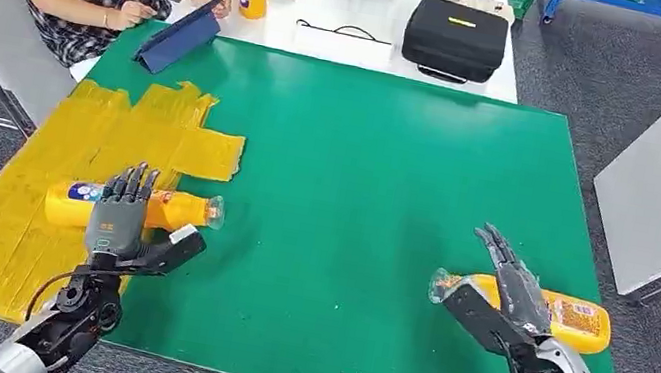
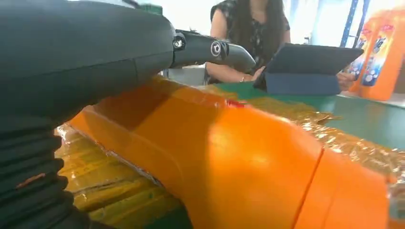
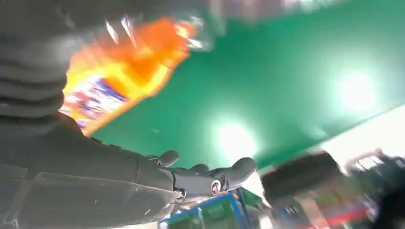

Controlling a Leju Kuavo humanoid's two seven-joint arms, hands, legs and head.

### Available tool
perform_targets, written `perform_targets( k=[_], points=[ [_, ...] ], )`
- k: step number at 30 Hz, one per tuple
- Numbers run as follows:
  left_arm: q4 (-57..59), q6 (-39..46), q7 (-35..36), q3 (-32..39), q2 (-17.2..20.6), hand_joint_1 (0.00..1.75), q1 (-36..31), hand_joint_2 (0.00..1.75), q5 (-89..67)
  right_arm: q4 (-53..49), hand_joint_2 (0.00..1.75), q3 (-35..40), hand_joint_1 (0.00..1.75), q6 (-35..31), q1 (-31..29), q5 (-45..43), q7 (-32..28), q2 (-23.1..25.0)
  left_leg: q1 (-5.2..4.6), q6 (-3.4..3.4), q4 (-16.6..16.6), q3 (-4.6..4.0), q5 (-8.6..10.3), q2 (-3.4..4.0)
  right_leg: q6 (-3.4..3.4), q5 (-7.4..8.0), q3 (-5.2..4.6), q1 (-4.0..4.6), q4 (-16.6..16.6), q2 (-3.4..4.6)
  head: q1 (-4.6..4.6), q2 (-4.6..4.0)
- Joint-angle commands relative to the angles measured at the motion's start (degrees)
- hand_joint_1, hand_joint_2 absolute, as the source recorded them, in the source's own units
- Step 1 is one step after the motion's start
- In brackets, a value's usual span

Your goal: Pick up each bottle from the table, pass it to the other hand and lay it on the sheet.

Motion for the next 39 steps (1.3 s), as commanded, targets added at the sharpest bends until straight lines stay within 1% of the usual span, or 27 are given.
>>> perform_targets(
  k=[1, 2, 3, 4, 5, 6, 8, 9, 10, 11, 12, 13, 14, 15, 16, 26, 27, 29, 30, 31, 32, 33, 35, 36, 37, 38, 39],
  points=[
    [-3.0, -1.16, -1.08, 0.33, 0.75, 0.0, 1.01, 0.0, 2.46, -2.69, 1.75, -3.21, 0.0, 1.62, 3.46, 0.15, 0.59, -3.74, 0.01, -0.11, 0.0, 0.2, -0.14, 0.02, -0.08, -0.13, 0.24, 0.02, -0.04, -0.02, 0.02, 0.0],
    [-3.0, -1.16, -1.08, 0.33, 0.75, 0.0, 1.01, 0.0, 2.46, -2.69, 1.75, -3.21, 0.0, 1.62, 3.46, 0.15, 0.59, -3.74, 0.02, -0.15, 0.0, 0.33, -0.22, 0.1, -0.11, -0.17, 0.37, 0.03, -0.06, 0.06, 0.0, 0.0],
    [-4.78, -0.55, -3.44, 1.54, 0.2, 0.0, 1.74, 0.0, 6.02, -3.21, 1.75, -3.82, 0.0, 2.13, 4.19, 0.3, 1.05, -4.12, 0.01, -0.11, -0.02, 0.16, -0.12, 0.14, -0.08, -0.08, 0.19, 0.03, -0.04, 0.09, 0.0, 0.0],
    [-7.26, -1.15, -5.93, 2.89, -0.12, 0.0, 2.89, 0.0, 10.54, -4.51, 1.75, -5.24, 0.0, 2.12, 6.12, 1.06, 1.39, -5.61, 0.01, -0.16, -0.01, 0.32, -0.21, 0.18, -0.12, -0.15, 0.35, 0.03, -0.04, 0.12, 0.0, 0.0],
    [-10.07, -2.08, -6.77, 4.19, -0.49, 0.0, 4.07, 0.0, 14.08, -5.52, 1.75, -6.82, 0.0, 2.08, 7.88, 1.61, 1.27, -6.56, 0.02, -0.19, -0.02, 0.43, -0.26, 0.2, -0.16, -0.18, 0.45, 0.05, -0.06, 0.13, 0.0, 0.0],
    [-13.42, -3.04, -7.78, 5.31, -0.91, 0.0, 5.36, 0.0, 17.32, -6.59, 1.75, -8.64, 0.0, 2.58, 10.0, 1.53, 0.9, -7.09, 0.02, -0.1, 0.01, 0.15, -0.14, 0.02, -0.08, -0.13, 0.22, 0.05, -0.03, -0.06, -0.02, 0.0],
    [-20.4, -6.68, -9.81, 8.58, -2.04, 0.0, 7.97, 0.0, 26.34, -9.66, 1.75, -12.54, 0.0, 3.31, 16.4, 1.47, 0.28, -8.21, 0.02, -0.15, 0.04, 0.34, -0.27, -0.07, -0.12, -0.29, 0.43, 0.05, -0.04, -0.19, 0.0, 0.0],
    [-23.39, -8.21, -10.88, 9.72, -2.26, 0.0, 9.13, 0.0, 30.12, -10.87, 1.75, -13.98, 0.0, 3.13, 18.91, 1.38, 0.12, -8.9, 0.04, -0.07, 0.02, 0.11, -0.14, -0.2, -0.05, -0.2, 0.21, 0.05, -0.05, -0.29, 0.0, 0.0],
    [-26.34, -8.85, -11.61, 10.97, -2.62, 0.0, 10.02, 0.0, 33.43, -11.65, 1.75, -15.12, 0.0, 3.21, 20.5, 1.38, 0.02, -9.53, 0.05, -0.11, 0.05, 0.27, -0.27, -0.34, -0.07, -0.35, 0.44, 0.06, -0.07, -0.43, 0.0, 0.0],
    [-28.52, -10.18, -12.17, 11.63, -2.75, 0.0, 10.58, 0.0, 36.38, -11.98, 1.75, -15.59, 0.0, 3.74, 20.96, 1.56, -0.01, -10.03, 0.05, -0.07, 0.04, 0.1, -0.18, -0.22, -0.04, -0.22, 0.2, 0.06, -0.05, -0.28, 0.0, 0.0],
    [-30.53, -10.71, -12.79, 12.11, -2.96, 0.0, 10.96, 0.0, 38.45, -12.31, 1.75, -16.22, 0.0, 4.27, 21.37, 2.16, 0.26, -10.12, 0.06, -0.15, 0.1, 0.48, -0.45, -0.23, -0.1, -0.47, 0.65, 0.07, -0.08, -0.34, 0.0, 0.0],
    [-33.3, -11.76, -13.49, 12.36, -3.23, 0.0, 11.38, 0.0, 40.99, -12.63, 1.75, -17.04, 0.0, 4.81, 21.48, 3.51, 0.47, -9.1, 0.02, -0.12, 0.09, 0.35, -0.37, -0.1, -0.07, -0.37, 0.47, 0.03, -0.04, -0.17, 0.0, 0.0],
    [-34.78, -12.39, -13.73, 12.42, -3.52, 0.0, 11.66, 0.0, 42.27, -12.55, 1.75, -17.2, 0.0, 4.94, 21.4, 4.44, 0.68, -8.67, 0.02, -0.08, 0.07, 0.03, -0.24, -0.02, -0.04, -0.17, 0.12, 0.04, 0.01, -0.05, 0.0, 0.0],
    [-37.84, -13.94, -14.07, 12.51, -4.04, 0.0, 12.47, 0.0, 45.21, -11.96, 1.75, -17.28, 0.0, 4.03, 20.95, 7.33, 1.41, -7.7, 0.02, -0.09, 0.1, 0.13, -0.36, 0.07, -0.07, -0.23, 0.23, 0.05, 0.01, 0.0, 0.0, 0.0],
    [-40.56, -15.81, -13.59, 11.98, -4.25, 0.0, 13.33, 0.0, 47.99, -10.47, 1.75, -17.12, 0.0, 3.86, 20.12, 9.2, 1.67, -7.33, 0.02, -0.01, 0.05, -0.02, -0.27, 0.09, -0.04, -0.11, 0.01, 0.05, -0.02, 0.06, -0.02, 0.0],
    [-40.69, -15.81, -13.39, 11.43, -4.14, 0.0, 13.62, 0.0, 48.25, -9.11, 1.75, -17.01, 0.0, 3.75, 19.28, 9.53, 1.2, -7.24, 0.02, -0.04, -0.07, 0.36, -0.31, 0.15, -0.08, -0.17, 0.31, 0.05, -0.15, 0.1, -0.02, 0.0],
    [-41.21, -17.95, -13.93, 11.35, -4.3, 0.0, 13.67, 0.0, 51.45, -8.53, 1.75, -16.87, 0.0, 4.01, 19.12, 9.67, 1.22, -7.66, 0.03, -0.09, -0.08, 0.52, -0.39, 0.18, -0.12, -0.23, 0.48, 0.06, -0.19, 0.11, 0.0, 0.0],
    [-43.54, -19.96, -14.22, 10.22, -4.3, 0.0, 14.11, 0.0, 54.56, -5.04, 1.75, -16.48, 0.0, 4.99, 17.82, 9.28, 1.39, -9.56, 0.03, 0.02, -0.05, 0.21, -0.24, 0.14, -0.03, -0.1, 0.17, 0.05, -0.13, 0.11, 0.0, 0.0],
    [-44.65, -20.16, -14.2, 9.66, -4.4, 0.0, 14.28, 0.0, 54.9, -3.47, 1.75, -16.73, 0.0, 5.39, 17.04, 8.45, 1.04, -9.87, 0.04, -0.03, -0.05, 0.36, -0.33, 0.17, -0.07, -0.16, 0.34, 0.07, -0.17, 0.13, 0.0, 0.0],
    [-45.83, -20.12, -14.07, 9.17, -4.73, 0.0, 14.33, 0.0, 54.89, -2.36, 1.75, -17.14, 0.0, 5.29, 16.73, 8.75, 1.1, -9.43, 0.03, 0.02, -0.02, 0.21, -0.26, 0.16, -0.03, -0.1, 0.19, 0.06, -0.13, 0.13, 0.0, 0.0],
    [-46.47, -20.15, -13.87, 8.62, -4.89, 0.0, 14.21, 0.0, 54.81, -2.02, 1.75, -17.6, 0.0, 4.84, 17.09, 9.48, 1.29, -8.68, 0.03, 0.0, -0.02, 0.33, -0.32, 0.17, -0.04, -0.15, 0.32, 0.06, -0.15, 0.13, -0.02, 0.0],
    [-46.75, -20.13, -13.77, 8.17, -4.99, 0.0, 14.07, 0.0, 54.79, -2.0, 1.75, -17.9, 0.0, 4.42, 17.61, 10.02, 1.42, -8.2, 0.04, 0.04, -0.02, 0.16, -0.22, 0.12, -0.02, -0.08, 0.15, 0.06, -0.13, 0.1, -0.02, 0.0],
    [-46.54, -20.05, -13.67, 7.63, -5.07, 0.0, 13.9, 0.0, 54.78, -1.45, 1.75, -17.96, 0.0, 3.57, 17.94, 11.43, 1.77, -8.51, 0.04, -0.02, -0.05, 0.4, -0.32, 0.05, -0.06, -0.17, 0.44, 0.07, -0.22, 0.0, 0.0, 0.0],
    [-45.94, -19.59, -13.81, 7.27, -4.93, 0.0, 13.88, 0.0, 54.37, 0.44, 1.75, -17.49, 0.0, 2.75, 16.48, 12.37, 1.61, -8.75, 0.04, 0.01, -0.06, 0.28, -0.25, 0.02, -0.04, -0.12, 0.3, 0.06, -0.18, 0.0, 0.0, 0.0],
    [-45.65, -19.89, -13.81, 7.41, -5.07, 0.0, 13.91, 0.0, 55.28, 2.05, 1.75, -16.94, 0.0, 2.86, 15.03, 12.79, 1.61, -8.88, 0.03, -0.03, -0.07, 0.44, -0.32, 0.07, -0.07, -0.17, 0.45, 0.05, -0.21, 0.04, 0.0, 0.0],
    [-45.41, -19.89, -13.86, 7.35, -5.03, 0.0, 13.88, 0.0, 55.29, 2.95, 1.75, -16.75, 0.0, 2.93, 14.11, 12.81, 1.52, -8.81, 0.0, 0.01, -0.08, 0.31, -0.25, 0.12, -0.04, -0.09, 0.29, 0.03, -0.19, 0.11, 0.0, 0.0],
    [-44.81, -19.82, -14.35, 7.21, -5.0, 0.0, 13.5, 0.0, 55.47, 5.09, 1.75, -15.98, 0.0, 3.29, 12.44, 12.94, 1.3, -9.07, -0.01, -0.03, -0.1, 0.45, -0.31, 0.19, -0.08, -0.13, 0.42, 0.02, -0.21, 0.17, -0.02, 0.0]
  ],
)
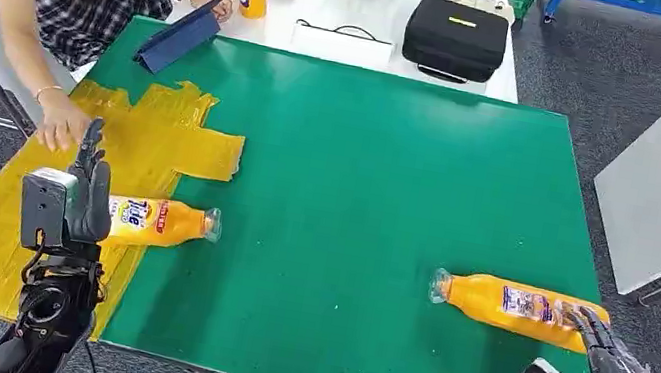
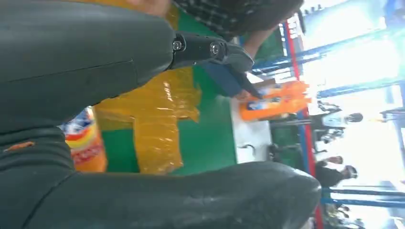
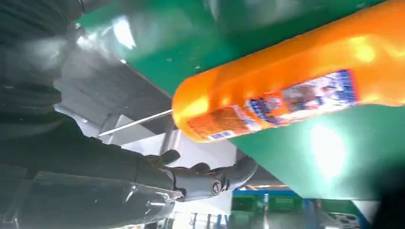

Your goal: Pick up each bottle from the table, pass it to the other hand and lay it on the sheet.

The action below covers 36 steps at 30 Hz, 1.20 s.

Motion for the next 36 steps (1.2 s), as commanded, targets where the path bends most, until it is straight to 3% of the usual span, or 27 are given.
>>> perform_targets(
  k=[1, 3, 9, 20, 27, 36],
  points=[
    [1.02, -0.08, -0.26, -1.9, -1.26, 0.0, -1.38, 0.0, 1.23, 13.02, 1.75, 2.04, 0.0, -0.56, -7.5, 2.06, -0.36, 1.53, 0.04, -0.07, -0.04, 0.13, -0.04, 0.11, -0.05, 0.01, 0.15, 0.06, -0.1, 0.08, 0.0, 0.0],
    [1.22, -0.23, -0.62, -2.07, -1.32, 0.0, -1.64, 0.0, 1.51, 14.49, 1.75, 2.33, 0.0, -0.47, -8.3, 2.08, -0.38, 1.41, 0.05, -0.16, -0.07, 0.46, -0.18, 0.28, -0.12, -0.06, 0.47, 0.07, -0.18, 0.2, -0.02, 0.0],
    [1.12, -0.12, -0.48, -2.52, -1.59, 0.0, -2.04, 0.0, 1.45, 18.12, 1.75, 3.42, 0.0, 0.18, -10.97, 1.98, -1.36, 0.01, 0.03, -0.09, -0.05, 0.33, -0.09, 0.15, -0.07, -0.05, 0.33, 0.05, -0.14, 0.06, -0.02, 0.0],
    [2.63, -1.18, -1.19, -2.86, -1.48, 0.0, -3.08, 0.0, 2.96, 29.34, 1.75, 12.52, 0.0, -0.84, -24.74, 3.8, -3.93, 2.08, 0.06, -0.11, -0.07, 0.38, -0.08, 0.35, -0.09, 0.02, 0.36, 0.08, -0.16, 0.24, 0.0, 0.0],
    [2.95, -1.4, -1.32, -2.99, -1.5, 0.0, -3.38, 0.0, 3.35, 30.49, 1.75, 14.58, 0.0, -1.16, -26.59, 3.91, -4.41, 3.03, 0.06, -0.12, -0.1, 0.52, -0.11, 0.23, -0.11, -0.07, 0.54, 0.07, -0.19, 0.11, 0.0, 0.0],
    [4.67, -1.51, -1.58, -3.75, -1.41, 0.0, -6.12, 0.0, 5.98, 41.45, 1.75, 25.12, 0.0, 0.83, -38.13, 4.3, -6.03, 6.3, 0.05, -0.09, -0.05, 0.31, -0.03, 0.37, -0.09, 0.04, 0.31, 0.07, -0.1, 0.28, 0.0, 0.0]
  ],
)
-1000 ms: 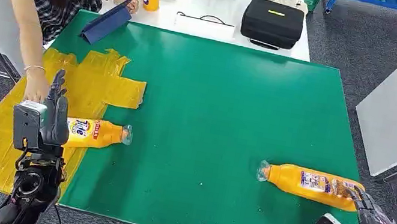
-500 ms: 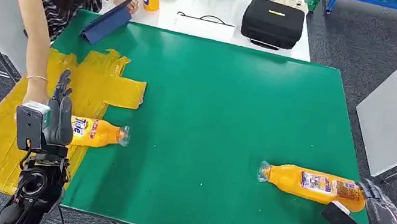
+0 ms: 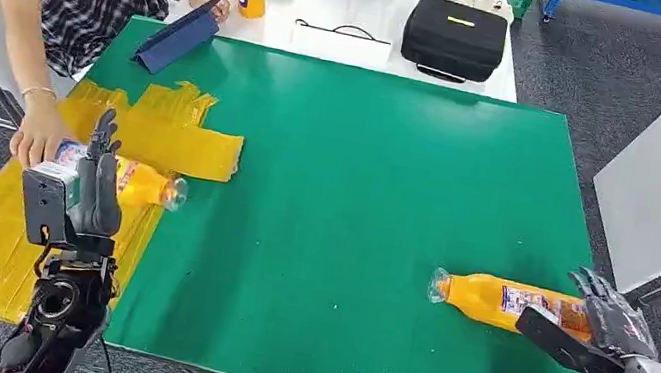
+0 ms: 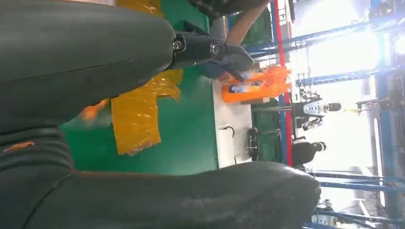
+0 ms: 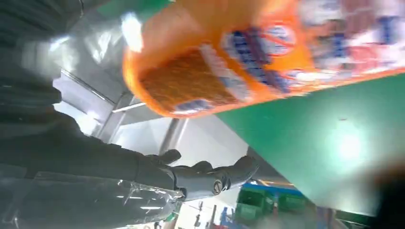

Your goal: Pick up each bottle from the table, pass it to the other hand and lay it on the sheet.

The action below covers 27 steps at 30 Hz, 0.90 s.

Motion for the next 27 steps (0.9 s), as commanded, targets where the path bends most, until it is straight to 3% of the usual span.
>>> perform_targets(
  k=[1, 9, 11, 12, 13, 17, 27],
  points=[
    [5.1, 0.07, 0.1, -1.43, 0.23, 0.0, -4.5, 0.0, 2.3, 15.88, 1.75, 12.31, 0.0, 4.27, -13.49, -1.13, -2.53, 5.6, 0.04, -0.15, -0.07, 0.39, -0.11, 0.29, -0.12, 0.0, 0.34, 0.05, -0.13, 0.24, -0.02, 0.0],
    [5.85, -0.39, 0.05, -1.84, 0.14, 0.0, -4.87, 0.0, 3.49, 19.29, 1.75, 15.34, 0.0, 4.6, -13.31, -1.77, -4.08, 4.33, 0.03, -0.08, -0.06, 0.42, -0.08, -0.02, -0.1, -0.1, 0.48, 0.03, -0.15, -0.06, 0.0, 0.0],
    [6.09, -0.39, -0.02, -2.04, 0.19, 0.0, -5.2, 0.0, 3.71, 19.15, 1.75, 16.06, 0.0, 5.8, -12.6, -2.39, -4.24, 4.11, 0.01, -0.04, -0.04, 0.23, -0.02, 0.01, -0.07, -0.03, 0.3, 0.02, -0.08, -0.03, -0.02, 0.0],
    [6.43, -0.21, -0.17, -2.11, 0.2, 0.0, -5.43, 0.0, 3.89, 19.62, 1.75, 16.16, 0.0, 6.99, -11.81, -2.96, -4.11, 4.13, 0.01, -0.16, -0.06, 0.6, -0.19, 0.14, -0.16, -0.15, 0.66, 0.03, -0.16, 0.06, -0.02, 0.0],
    [6.73, -0.02, -0.35, -2.23, 0.23, 0.0, -5.72, 0.0, 4.2, 19.91, 1.75, 16.73, 0.0, 8.55, -10.67, -3.19, -3.83, 3.85, 0.04, -0.04, -0.06, 0.25, 0.01, -0.09, -0.07, -0.03, 0.37, 0.05, -0.13, -0.14, -0.02, 0.0],
    [7.73, 0.3, -0.4, -2.91, 0.44, 0.0, -6.74, 0.0, 5.16, 22.59, 1.75, 19.57, 0.0, 11.02, -9.75, -2.1, -3.33, 2.76, 0.1, -0.06, -0.06, 0.28, 0.02, -0.21, -0.08, -0.05, 0.36, 0.09, -0.17, -0.27, 0.0, 0.0],
    [7.58, 0.37, -0.45, -3.21, 0.51, 0.0, -6.44, 0.0, 5.52, 24.18, 1.75, 19.66, 0.0, 11.35, -10.11, -2.65, -3.58, 2.93, 0.12, -0.11, -0.16, 0.98, -0.18, -0.16, 0.03, -0.26, 0.53, 0.1, -0.35, -0.2, -0.02, 0.0]
  ],
)
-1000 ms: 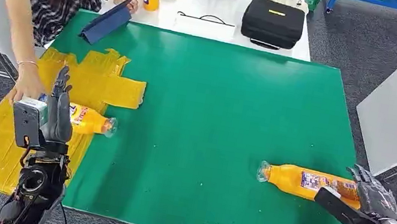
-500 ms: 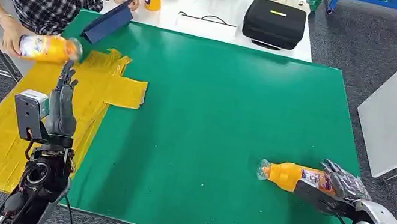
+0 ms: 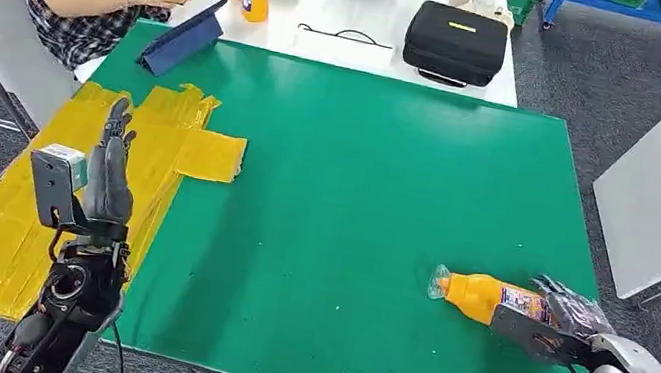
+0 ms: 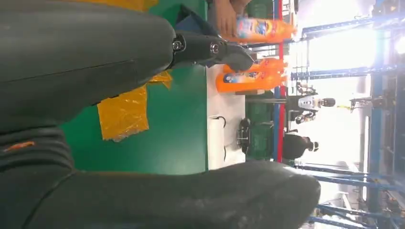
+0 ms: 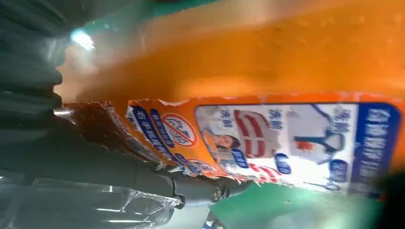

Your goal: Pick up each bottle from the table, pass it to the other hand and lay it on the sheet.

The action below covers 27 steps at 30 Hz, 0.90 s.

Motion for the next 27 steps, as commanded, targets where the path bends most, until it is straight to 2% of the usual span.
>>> perform_targets(
  k=[1, 8, 9, 10, 14, 17, 20, 21, 22, 23, 25, 26, 27],
  points=[
    [3.8, 0.09, 0.03, -1.28, 0.49, 0.0, -2.21, 0.0, 0.14, 5.93, 1.75, 3.84, 0.0, 1.19, 1.98, -0.18, 0.05, 1.66, 0.1, -0.15, -0.14, 0.26, -0.03, -0.09, -0.12, -0.02, 0.39, 0.11, -0.25, -0.15, 0.04, 0.0],
    [3.77, 0.05, 0.03, -1.34, 0.52, 0.0, -2.22, 0.0, 0.17, 6.36, 1.75, 4.02, 0.0, 2.45, 2.0, -0.26, 0.37, 1.62, 0.08, -0.14, -0.12, 0.33, -0.02, -0.1, -0.12, -0.03, 0.44, 0.09, -0.24, -0.16, 0.02, 0.0],
    [3.96, 0.16, 0.01, -1.44, 0.54, 0.0, -2.35, 0.0, 0.37, 6.17, 1.75, 3.93, 0.16, 2.98, 2.98, -0.71, 0.14, 1.02, 0.09, -0.17, -0.16, 0.39, -0.03, -0.12, -0.15, -0.04, 0.51, 0.09, -0.28, -0.19, 0.0, 0.0],
    [4.05, 0.35, -0.11, -1.63, 0.75, 0.0, -2.43, 0.0, 0.64, 5.54, 1.75, 3.39, 1.75, 3.15, 3.79, -1.59, 0.15, 0.59, 0.09, -0.12, -0.1, 0.31, -0.02, -0.13, -0.1, -0.03, 0.43, 0.1, -0.22, -0.18, 0.0, 0.0],
    [4.26, 0.51, 0.37, -1.66, 1.55, 0.0, -2.1, 0.0, 2.17, 4.54, 1.75, 1.93, 1.75, 1.46, 3.37, -2.82, 0.71, 1.05, 0.08, -0.09, -0.08, 0.36, -0.01, -0.14, -0.08, -0.03, 0.43, 0.07, -0.2, -0.18, 0.0, 0.0],
    [4.79, -2.04, 2.92, -1.45, 2.08, 0.0, -2.17, 0.0, 5.38, 3.98, 1.75, -1.16, 1.75, -1.36, 1.5, -5.82, 0.81, 4.33, 0.08, -0.14, -0.13, 0.41, -0.01, -0.01, -0.13, 0.01, 0.47, 0.08, -0.24, -0.06, 0.02, 0.0],
    [4.61, -5.13, 4.15, -0.54, 2.09, 0.0, -1.7, 0.0, 8.57, 1.85, 1.75, -4.5, 1.75, -1.87, -1.19, -12.55, -1.52, 7.53, 0.06, -0.15, -0.12, 0.4, -0.03, 0.17, -0.14, 0.04, 0.43, 0.07, -0.2, 0.14, 0.0, 0.0],
    [4.83, -7.42, 4.61, -0.49, 2.12, 0.0, -2.01, 1.75, 10.24, -0.46, 1.75, -8.66, 1.75, -3.91, -1.93, -18.85, -7.5, 11.79, 0.06, -0.2, -0.16, 0.45, -0.04, 0.21, -0.18, 0.04, 0.48, 0.08, -0.24, 0.16, 0.04, 0.0],
    [5.05, -7.74, 4.69, -0.43, 1.98, 0.0, -2.27, 1.75, 10.31, -2.63, 1.75, -8.48, 1.75, -3.41, -2.49, -19.77, -5.84, 13.45, 0.04, -0.24, -0.15, 0.46, -0.08, 0.43, -0.21, 0.06, 0.43, 0.07, -0.2, 0.37, 0.0, 0.0],
    [5.16, -7.87, 4.63, -0.33, 1.69, 0.0, -2.57, 1.75, 10.25, -4.72, 1.75, -8.46, 1.75, -2.55, -2.73, -21.61, -5.13, 14.61, 0.04, -0.13, -0.12, 0.35, -0.05, 0.5, -0.15, 0.19, 0.87, 0.07, -0.17, 0.47, 0.04, 0.0],
    [5.17, -7.88, 4.65, -0.41, 1.19, 0.0, -3.34, 1.75, 10.26, -6.04, 1.75, -7.24, 1.75, -2.02, -3.86, -21.79, -3.53, 15.54, 0.04, -0.3, -0.19, 0.52, -0.13, 0.97, -0.3, 0.2, 0.85, 0.07, -0.17, 0.85, 0.02, 0.0],
    [5.17, -7.91, 4.66, -0.45, 1.11, 0.0, -3.56, 1.75, 10.26, -6.2, 1.75, -7.09, 1.75, -2.13, -4.05, -21.84, -3.43, 15.66, 0.02, -0.31, -0.16, 0.49, -0.12, 0.98, -0.26, 0.24, 0.87, 0.08, -0.08, 0.88, 0.02, 0.0],
    [5.15, -7.96, 4.77, -0.65, 0.97, 0.0, -4.28, 1.75, 10.06, -6.17, 1.75, -6.71, 1.75, -2.33, -5.2, -21.78, -3.26, 16.17, 0.02, -0.11, -0.02, 0.22, 0.0, 0.59, -0.09, 0.25, 0.75, 0.1, 0.02, 0.53, 0.02, 0.0]
  ],
)
